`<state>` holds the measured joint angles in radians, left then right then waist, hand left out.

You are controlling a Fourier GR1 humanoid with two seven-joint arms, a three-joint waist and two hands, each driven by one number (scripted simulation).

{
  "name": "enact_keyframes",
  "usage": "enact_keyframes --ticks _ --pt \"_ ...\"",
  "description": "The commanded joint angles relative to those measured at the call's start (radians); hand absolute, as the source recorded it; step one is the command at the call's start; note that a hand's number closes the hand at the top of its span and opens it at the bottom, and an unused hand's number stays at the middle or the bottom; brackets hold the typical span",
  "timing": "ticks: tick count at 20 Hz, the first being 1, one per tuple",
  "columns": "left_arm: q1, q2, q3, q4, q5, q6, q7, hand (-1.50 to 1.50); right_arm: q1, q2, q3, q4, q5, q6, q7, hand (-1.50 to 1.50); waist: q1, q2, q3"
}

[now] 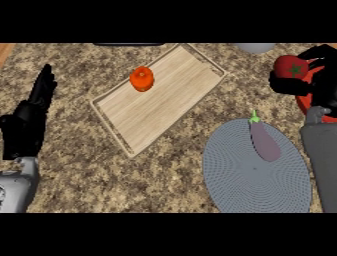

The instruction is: Pick the tomato from the placemat and place it in the bowl

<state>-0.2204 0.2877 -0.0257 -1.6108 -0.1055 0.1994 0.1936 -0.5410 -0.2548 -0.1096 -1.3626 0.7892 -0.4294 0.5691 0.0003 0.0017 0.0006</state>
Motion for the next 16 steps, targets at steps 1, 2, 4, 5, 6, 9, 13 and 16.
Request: enact_keyframes --ticks 1,2,4,5,6,9,13,16 --pt "-0.017 0.004 0.023 0.045 0.002 -0.015 -0.035 0.0 0.015 -0.079 -0.133 0.135 -0.129 -0.073 -0.201 1.5 0.005 0.004 0.001" --pt "-0.005 -0.032 -0.013 0.014 -0.032 0.015 -0.018 0.0 -0.012 -0.106 -0.116 0.158 -0.062 -0.059 -0.169 1.5 0.006 0.001 0.0" --pt "0.056 0.01 0.014 -0.062 0.014 -0.036 -0.018 0.0 0.015 -0.128 -0.142 0.261 -0.047 -0.131 -0.261 1.5 0.02 0.003 0.001" --pt "0.031 -0.019 -0.01 -0.028 -0.016 -0.013 0.006 0.0 -0.002 -0.189 -0.176 0.246 -0.097 -0.062 -0.265 1.5 0.008 0.001 0.0" --pt "0.031 0.008 0.029 -0.034 0.026 -0.045 -0.008 0.0 0.015 -0.175 -0.174 0.321 -0.056 -0.135 -0.304 1.5 0.015 0.003 0.0" --pt "0.023 -0.01 0.005 -0.052 -0.013 -0.016 0.015 0.0 -0.01 -0.26 -0.194 0.455 -0.029 -0.128 -0.358 1.5 0.019 0.005 0.001" --pt "0.022 0.0 0.019 -0.003 0.007 -0.054 -0.04 0.0 -0.09 -0.294 -0.226 0.709 0.019 -0.252 -0.437 1.5 0.035 0.013 0.002" --pt "-0.029 -0.021 0.004 0.006 -0.01 -0.039 -0.011 0.0 -0.165 -0.378 -0.282 0.863 -0.022 -0.231 -0.507 1.5 0.041 0.016 0.003"
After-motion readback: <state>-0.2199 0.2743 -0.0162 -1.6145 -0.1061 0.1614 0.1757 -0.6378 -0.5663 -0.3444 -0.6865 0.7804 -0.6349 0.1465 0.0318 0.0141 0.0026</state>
